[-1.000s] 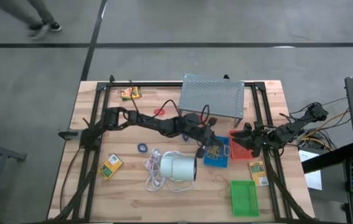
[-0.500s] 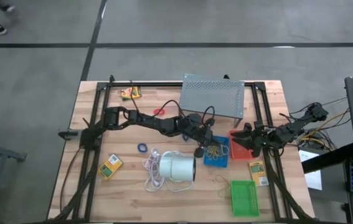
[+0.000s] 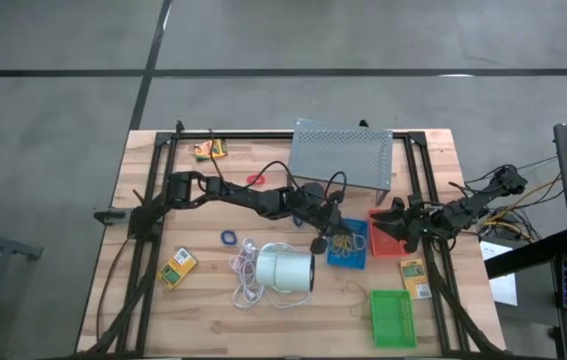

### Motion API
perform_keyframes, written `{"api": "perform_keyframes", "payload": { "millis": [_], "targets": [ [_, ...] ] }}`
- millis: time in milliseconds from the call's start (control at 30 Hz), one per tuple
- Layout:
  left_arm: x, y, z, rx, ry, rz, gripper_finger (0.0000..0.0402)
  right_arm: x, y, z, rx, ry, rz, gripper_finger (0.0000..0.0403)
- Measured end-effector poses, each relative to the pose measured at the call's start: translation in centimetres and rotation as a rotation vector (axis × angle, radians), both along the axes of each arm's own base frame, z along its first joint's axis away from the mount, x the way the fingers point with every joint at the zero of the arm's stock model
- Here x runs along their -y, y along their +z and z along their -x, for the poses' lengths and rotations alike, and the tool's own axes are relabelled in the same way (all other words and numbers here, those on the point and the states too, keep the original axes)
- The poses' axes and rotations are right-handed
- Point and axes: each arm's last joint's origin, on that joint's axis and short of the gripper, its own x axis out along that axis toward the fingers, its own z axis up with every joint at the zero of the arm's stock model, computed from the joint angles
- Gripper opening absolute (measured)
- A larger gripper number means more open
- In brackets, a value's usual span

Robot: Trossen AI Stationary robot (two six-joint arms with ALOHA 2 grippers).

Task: Pick & Place Office Desk Supplies
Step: Put the yellow rubber band into the blue bin

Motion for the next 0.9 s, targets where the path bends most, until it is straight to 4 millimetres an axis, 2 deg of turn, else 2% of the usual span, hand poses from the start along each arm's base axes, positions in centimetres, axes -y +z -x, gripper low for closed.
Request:
{"api": "perform_keyframes", "payload": {
  "millis": [500, 700, 900],
  "targets": [
    [-0.8, -0.1, 0.1, 0.011, 0.006, -0.049, 0.0023, 0.0, 0.0, 0.0, 0.000, 0.000, 0.000, 0.0185],
    [-1.7, -1.6, 0.0, -0.022, 0.025, -0.050, 0.0023, 0.0, 0.0, 0.0, 0.000, 0.000, 0.000, 0.0185],
    [-1.9, -2.1, 0.1, -0.075, 0.025, -0.052, 0.0023, 0.0, 0.0, 0.0, 0.000, 0.000, 0.000, 0.0185]
  ]
}}
